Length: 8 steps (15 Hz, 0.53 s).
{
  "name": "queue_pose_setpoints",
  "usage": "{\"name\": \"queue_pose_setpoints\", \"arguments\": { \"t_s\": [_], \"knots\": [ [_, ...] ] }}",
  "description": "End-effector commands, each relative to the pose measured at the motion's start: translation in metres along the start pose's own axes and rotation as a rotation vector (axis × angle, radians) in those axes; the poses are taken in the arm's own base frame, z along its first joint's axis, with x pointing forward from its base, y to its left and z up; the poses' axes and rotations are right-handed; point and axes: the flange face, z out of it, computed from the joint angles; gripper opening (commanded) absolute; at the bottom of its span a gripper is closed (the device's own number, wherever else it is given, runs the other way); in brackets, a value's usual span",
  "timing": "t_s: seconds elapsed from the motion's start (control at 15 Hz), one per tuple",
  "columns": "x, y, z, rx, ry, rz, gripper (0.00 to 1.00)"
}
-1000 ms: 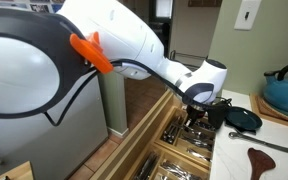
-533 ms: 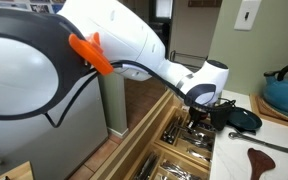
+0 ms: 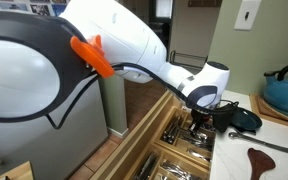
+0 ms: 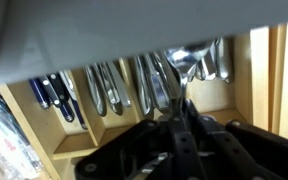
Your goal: Open the far left top drawer fully, pick up the silver spoon from the kitchen counter and put it in the top third cutlery slot from the left in the drawer
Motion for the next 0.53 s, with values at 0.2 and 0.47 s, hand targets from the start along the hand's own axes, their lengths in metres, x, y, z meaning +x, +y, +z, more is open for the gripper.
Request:
{"name": "queue_pose_setpoints", "arguments": {
  "t_s": [0.2, 0.47],
  "knots": [
    [-0.0132, 0.0090, 0.0057, -0.016, -0.042, 0.014, 0.02],
    [-0.0167, 0.0107, 0.0095, -0.012, -0.049, 0.022, 0.02]
  ]
}}
